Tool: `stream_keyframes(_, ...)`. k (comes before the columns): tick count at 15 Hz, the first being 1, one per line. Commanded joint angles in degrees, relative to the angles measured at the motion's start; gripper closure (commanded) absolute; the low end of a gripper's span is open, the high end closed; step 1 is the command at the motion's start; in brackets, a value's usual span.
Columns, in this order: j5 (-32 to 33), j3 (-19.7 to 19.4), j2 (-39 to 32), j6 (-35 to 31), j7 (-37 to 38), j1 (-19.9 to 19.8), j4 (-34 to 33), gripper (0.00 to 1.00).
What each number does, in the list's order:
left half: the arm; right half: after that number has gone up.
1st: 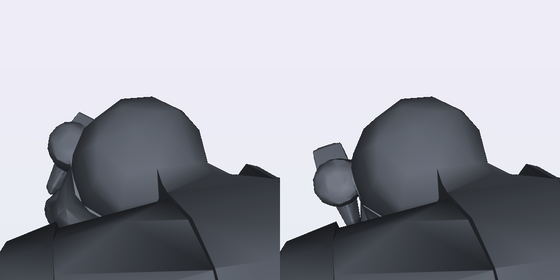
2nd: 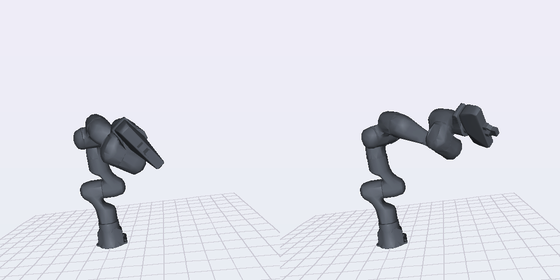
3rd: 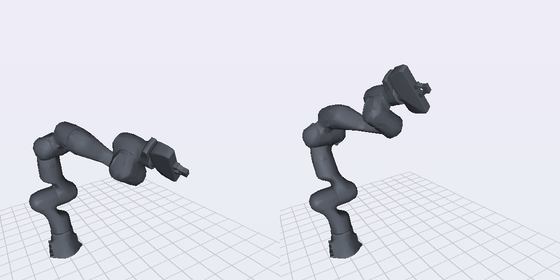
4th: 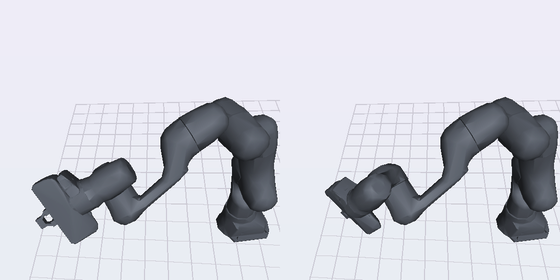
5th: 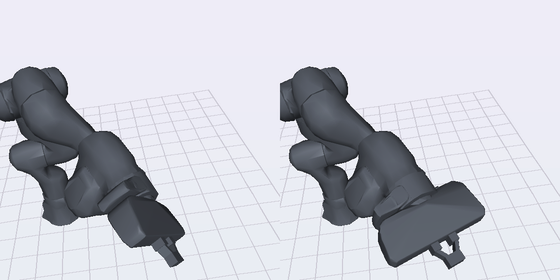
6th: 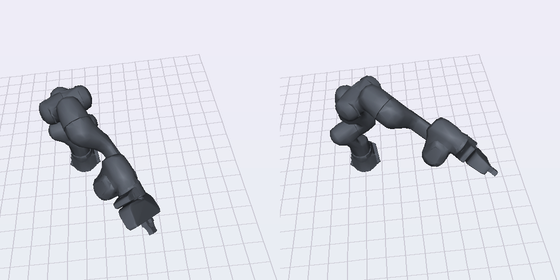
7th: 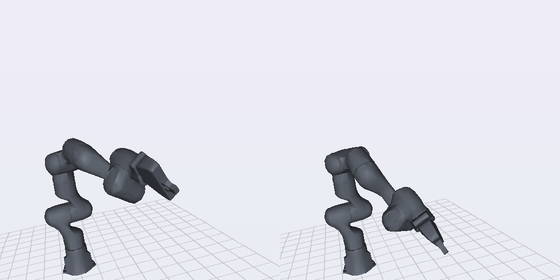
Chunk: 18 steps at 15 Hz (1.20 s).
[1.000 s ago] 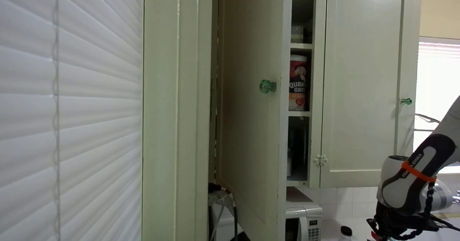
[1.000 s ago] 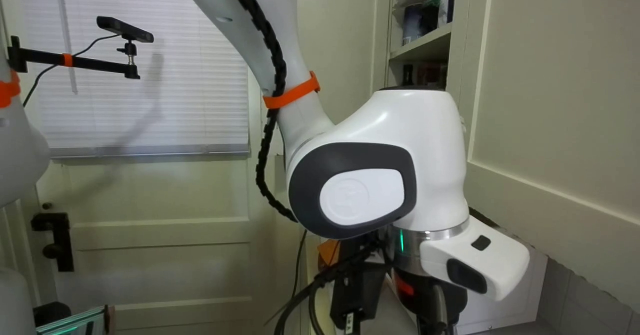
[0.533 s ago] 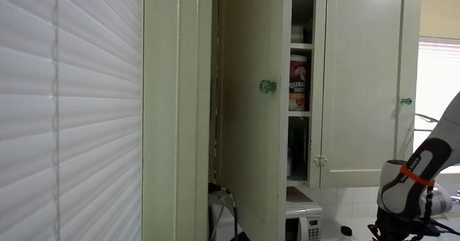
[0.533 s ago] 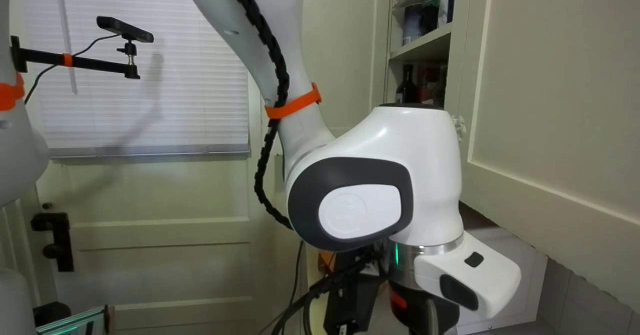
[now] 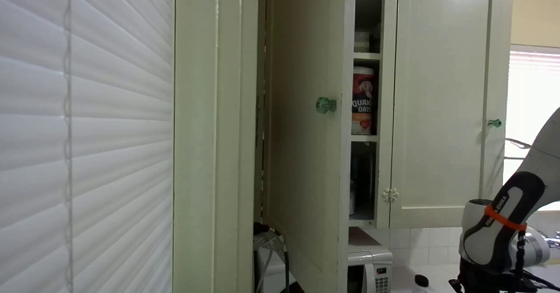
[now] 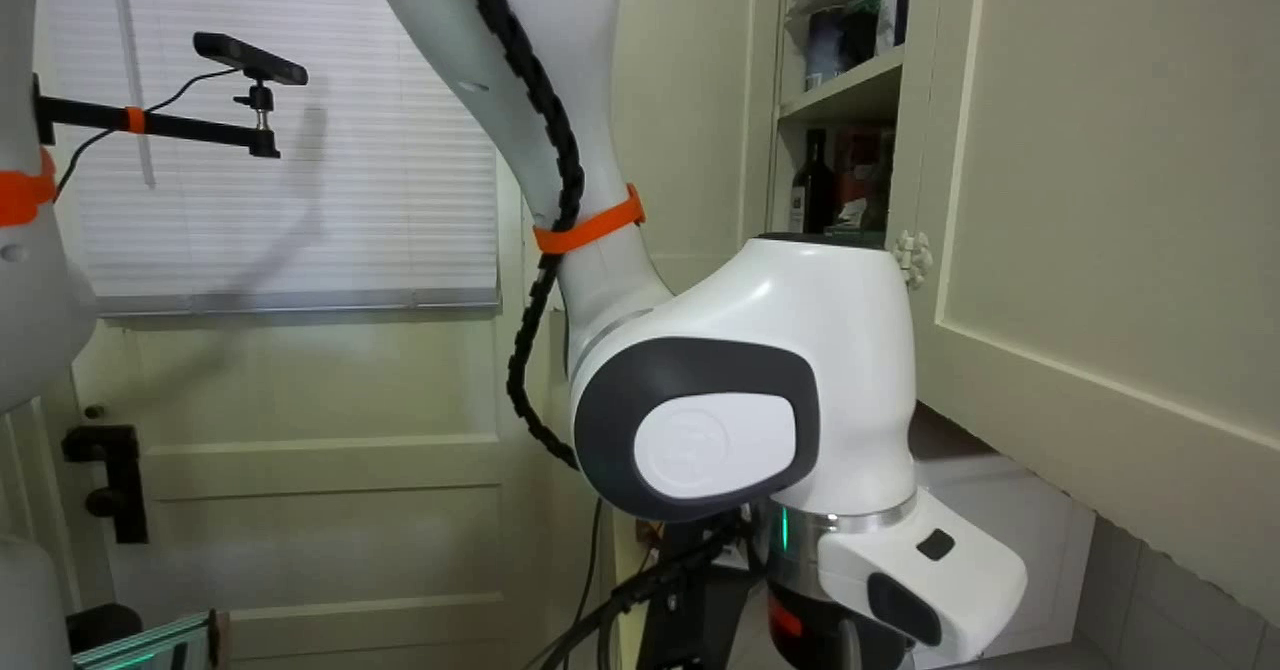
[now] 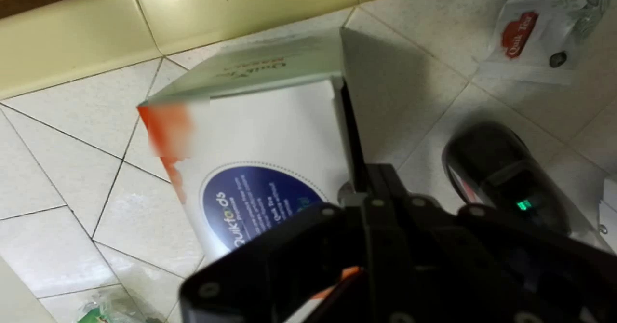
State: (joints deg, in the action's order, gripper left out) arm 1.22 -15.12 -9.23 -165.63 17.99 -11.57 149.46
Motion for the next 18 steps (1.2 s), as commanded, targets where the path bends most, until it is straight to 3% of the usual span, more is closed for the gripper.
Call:
stream_keyframes(1,-0.90,-0.88,-1.87,-1.05,0.32,0.81,-0.02,1.00)
stream_keyframes(18,-1.12,-1.07,0.04,-4.09,-0.43,1.50,0.96,1.00)
